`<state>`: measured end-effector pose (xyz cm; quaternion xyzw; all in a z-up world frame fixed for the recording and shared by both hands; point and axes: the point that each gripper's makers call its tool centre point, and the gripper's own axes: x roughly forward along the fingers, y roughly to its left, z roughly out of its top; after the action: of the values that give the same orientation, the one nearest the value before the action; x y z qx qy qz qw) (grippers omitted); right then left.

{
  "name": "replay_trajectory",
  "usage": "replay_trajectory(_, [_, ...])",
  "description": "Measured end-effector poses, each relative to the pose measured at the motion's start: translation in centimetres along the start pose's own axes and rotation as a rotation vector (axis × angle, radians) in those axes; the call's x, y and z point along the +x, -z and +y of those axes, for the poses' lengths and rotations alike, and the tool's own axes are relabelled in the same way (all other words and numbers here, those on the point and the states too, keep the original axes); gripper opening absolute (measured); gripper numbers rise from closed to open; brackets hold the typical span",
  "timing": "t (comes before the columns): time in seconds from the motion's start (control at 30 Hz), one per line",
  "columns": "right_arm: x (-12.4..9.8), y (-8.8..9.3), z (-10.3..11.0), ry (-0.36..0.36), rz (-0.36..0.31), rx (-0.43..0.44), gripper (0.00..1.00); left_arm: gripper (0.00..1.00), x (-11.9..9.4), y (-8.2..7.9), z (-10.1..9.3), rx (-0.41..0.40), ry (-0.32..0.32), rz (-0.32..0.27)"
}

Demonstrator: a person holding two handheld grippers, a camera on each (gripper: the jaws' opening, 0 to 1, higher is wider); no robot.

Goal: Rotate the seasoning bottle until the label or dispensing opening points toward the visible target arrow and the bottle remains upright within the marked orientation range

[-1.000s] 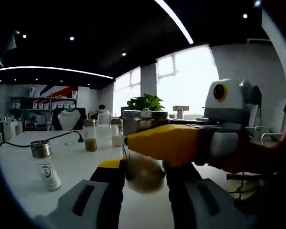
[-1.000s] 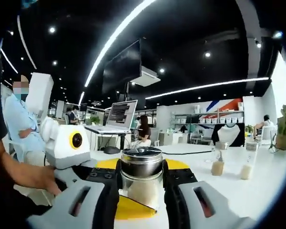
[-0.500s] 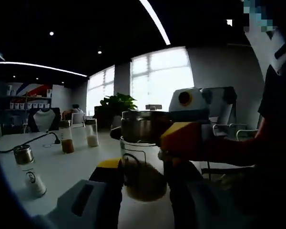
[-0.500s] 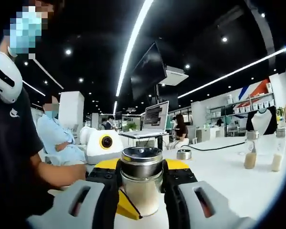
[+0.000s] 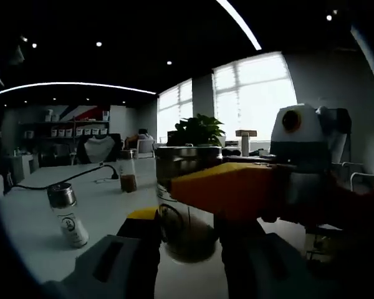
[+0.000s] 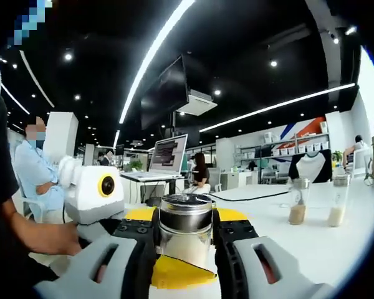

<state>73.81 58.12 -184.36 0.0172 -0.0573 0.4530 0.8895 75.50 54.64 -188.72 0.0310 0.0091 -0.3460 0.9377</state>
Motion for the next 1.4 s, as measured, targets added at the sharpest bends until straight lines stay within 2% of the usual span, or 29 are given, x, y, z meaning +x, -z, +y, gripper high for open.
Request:
replay_trajectory(0.1, [0.5, 0.0, -0.4, 0.099, -0.002, -0.041, 0.34, 0.37, 0.2, -0.1, 0.4, 0.029, -0.058, -0.008])
replay_trajectory(0.17, [0.6, 0.0, -0.4, 0.126, 0.007, -0.045, 0.33, 0.37, 0.1, -0.3, 1.1, 0.046, -0.114, -0.028])
replay_trajectory(0.27, [0.7, -0.1, -0.4, 0.14, 0.01, -0.076, 0.33, 0.37, 0.1, -0.2, 1.2, 0.036, -0.117, -0.031])
replay_trajectory(0.33, [0.7, 0.0, -0.4, 0.116, 0.027, -0.072, 0.33, 0.38, 0.0, -0.2, 1.2, 0.027, -0.098, -0.041])
replay_trajectory(0.4, [0.6, 0.1, -0.5, 0.077, 0.043, -0.053, 0.33, 0.38, -0.1, -0.2, 0.9, 0.058, -0.057, -0.046])
replay_trajectory(0.43, [0.5, 0.2, -0.5, 0.057, 0.046, -0.043, 0.32, 0.37, -0.1, 0.0, 0.5, 0.067, 0.005, -0.04])
replay_trajectory(0.53, [0.1, -0.1, 0.0, -0.05, 0.031, 0.031, 0.32, 0.38, -0.4, 0.0, 0.0, 0.054, 0.113, -0.032])
replay_trajectory(0.6, [-0.3, -0.3, 0.2, -0.093, 0.028, 0.057, 0.32, 0.38, -0.7, 0.0, -0.8, 0.066, 0.206, -0.025])
replay_trajectory(0.63, [-0.5, -0.5, 0.5, -0.14, 0.015, 0.06, 0.32, 0.38, -0.8, 0.0, -1.0, 0.054, 0.229, -0.02])
replay_trajectory(0.7, [-0.8, -0.7, 0.8, -0.191, 0.015, 0.084, 0.32, 0.38, -1.0, -0.2, -1.3, 0.025, 0.278, -0.029])
replay_trajectory(0.77, [-1.0, -0.7, 0.7, -0.207, 0.026, 0.069, 0.33, 0.38, -1.1, -0.1, -1.5, 0.037, 0.284, -0.028])
replay_trajectory(0.83, [-0.8, -0.4, 0.8, -0.207, 0.047, 0.043, 0.33, 0.38, -0.8, 0.2, -1.6, 0.047, 0.266, -0.005])
replay_trajectory(0.87, [-0.6, -0.4, 0.7, -0.186, 0.044, 0.022, 0.33, 0.38, -0.6, 0.3, -1.2, 0.044, 0.221, 0.004])
replay_trajectory(0.9, [-0.6, -0.4, 0.6, -0.178, 0.042, 0.015, 0.33, 0.38, -0.5, 0.3, -1.0, 0.041, 0.205, 0.004])
replay_trajectory(0.93, [-0.3, -0.5, 0.4, -0.134, 0.027, -0.01, 0.33, 0.38, -0.1, 0.2, -0.6, 0.026, 0.148, -0.003])
replay_trajectory(1.0, [-0.2, -0.7, 0.2, -0.107, 0.015, -0.013, 0.33, 0.38, 0.1, 0.0, -0.2, 0.009, 0.085, -0.017])
replay_trajectory(1.07, [0.5, -0.8, -0.9, 0.019, -0.033, 0.091, 0.34, 0.38, 0.4, -0.1, 0.2, 0.004, 0.01, -0.023])
replay_trajectory(1.13, [0.6, -0.5, -1.3, 0.076, -0.04, 0.108, 0.35, 0.38, 0.6, 0.2, 0.6, 0.063, -0.055, -0.01])
replay_trajectory(1.17, [0.7, -0.3, -1.6, 0.112, -0.031, 0.08, 0.35, 0.38, 0.7, 0.3, 0.8, 0.121, -0.099, -0.006])
replay_trajectory(1.27, [1.0, 0.5, -1.7, 0.177, 0.009, 0.034, 0.36, 0.38, 0.6, 0.7, 0.9, 0.151, -0.156, 0.0])
replay_trajectory(1.4, [1.2, 0.7, -1.5, 0.197, 0.02, 0.015, 0.36, 0.38, 0.6, 0.8, 0.8, 0.14, -0.154, 0.0])
